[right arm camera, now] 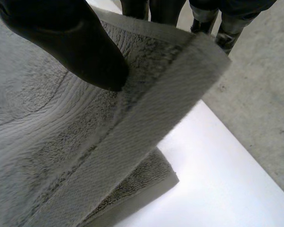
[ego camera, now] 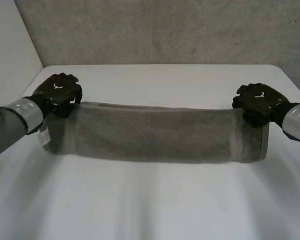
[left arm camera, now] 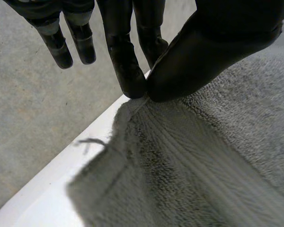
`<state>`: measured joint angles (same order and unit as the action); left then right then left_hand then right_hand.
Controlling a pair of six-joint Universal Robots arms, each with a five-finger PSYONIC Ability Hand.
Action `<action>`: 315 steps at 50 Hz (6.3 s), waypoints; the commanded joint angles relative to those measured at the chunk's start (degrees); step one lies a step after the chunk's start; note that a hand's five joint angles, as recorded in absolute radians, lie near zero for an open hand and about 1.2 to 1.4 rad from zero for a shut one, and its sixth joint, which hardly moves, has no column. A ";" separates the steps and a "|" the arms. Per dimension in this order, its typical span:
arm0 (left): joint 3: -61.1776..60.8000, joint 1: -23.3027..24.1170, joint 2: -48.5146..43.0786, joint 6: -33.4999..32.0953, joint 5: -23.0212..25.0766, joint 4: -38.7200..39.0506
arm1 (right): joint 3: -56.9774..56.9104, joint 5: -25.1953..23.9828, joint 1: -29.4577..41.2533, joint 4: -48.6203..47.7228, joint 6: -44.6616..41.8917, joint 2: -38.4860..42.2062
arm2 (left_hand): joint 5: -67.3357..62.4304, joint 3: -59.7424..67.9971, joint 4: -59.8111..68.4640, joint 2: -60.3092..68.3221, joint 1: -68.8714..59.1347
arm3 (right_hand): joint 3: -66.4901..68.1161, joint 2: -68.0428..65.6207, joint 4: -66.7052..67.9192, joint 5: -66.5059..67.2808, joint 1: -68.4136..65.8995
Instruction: Fold the towel.
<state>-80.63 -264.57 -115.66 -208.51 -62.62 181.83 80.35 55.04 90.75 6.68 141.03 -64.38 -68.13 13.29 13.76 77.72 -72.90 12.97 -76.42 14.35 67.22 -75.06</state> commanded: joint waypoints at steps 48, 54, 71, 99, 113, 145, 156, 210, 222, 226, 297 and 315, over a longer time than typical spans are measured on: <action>12.08 4.41 -19.26 -7.51 -12.78 16.27 | -20.85 14.66 7.24 -17.22 3.90 21.86 | 67.74 -3.29 -3.76 -67.33 62.51 | -2.97 66.42 -4.35 -67.22 65.06; 8.22 4.41 -14.88 -8.84 -13.05 16.54 | -17.24 14.22 7.42 -17.31 4.08 17.36 | 67.74 -3.29 -3.76 -67.33 62.51 | -2.97 66.42 -4.35 -67.22 65.06; -6.81 3.53 1.57 -4.80 -12.17 16.72 | 10.34 11.85 5.93 -15.56 7.42 -4.87 | 65.05 -3.29 -3.76 -64.64 59.82 | -2.97 66.42 -4.35 -67.22 65.06; -2.86 -0.95 -8.01 -4.97 -10.06 14.87 | 15.54 9.82 2.06 -10.90 6.28 -3.12 | 65.56 -3.29 -3.76 -65.15 60.33 | -2.97 64.16 -4.35 -64.97 62.80; -8.40 -0.60 -1.86 -4.36 -9.80 14.17 | 15.02 9.21 1.71 -10.72 1.53 2.68 | 65.22 -3.29 -3.76 -64.81 59.99 | -2.97 39.59 -4.35 -40.39 38.23; -8.84 -1.04 -1.06 -2.78 -9.80 14.35 | 11.85 8.94 -7.08 -11.60 -1.90 5.49 | 65.22 -3.29 -3.76 -64.81 59.99 | -2.97 -3.58 -4.35 2.78 -4.94; -9.02 -1.04 -1.06 -2.78 -9.80 14.26 | 10.98 6.84 -16.37 -11.34 -3.91 5.32 | 65.22 -3.29 -3.76 -64.81 59.99 | -2.97 -3.58 -4.35 2.78 -4.94; -8.14 3.96 1.31 -0.14 -10.15 14.52 | -6.78 19.49 38.80 -12.92 4.96 5.76 | 65.39 -3.29 -3.76 -64.98 60.16 | -2.97 66.42 -4.35 -67.22 65.06; -2.61 14.15 0.52 8.55 -9.97 14.78 | 10.87 18.44 20.89 -15.64 14.80 -6.37 | 65.22 -3.29 -3.76 -64.81 59.99 | -2.97 66.42 -4.35 -67.22 65.06; -0.67 18.98 -1.76 12.24 -9.80 14.61 | 15.88 16.60 17.01 -15.55 13.66 -6.02 | 65.05 -3.29 -3.76 -64.64 59.82 | -2.97 66.42 -4.35 -67.22 65.06; 0.39 22.08 -10.20 12.34 -22.45 14.78 | 25.30 11.49 12.69 -20.39 6.19 -1.80 | 59.50 -3.29 -3.76 -59.09 54.27 | -2.97 -3.58 -4.35 2.78 -4.94; 0.47 26.82 -12.66 12.78 -15.33 15.93 | 25.21 11.49 13.13 -20.21 5.84 -1.54 | 59.84 -3.29 -3.76 -59.43 54.61 | -2.97 -3.58 -4.35 2.78 -4.94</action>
<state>-80.53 -237.95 -127.22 -195.53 -78.24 197.69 105.71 66.53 104.04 -13.50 146.83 -65.87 -8.79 13.29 13.76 18.37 -18.38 12.98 -70.87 14.35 65.65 -71.39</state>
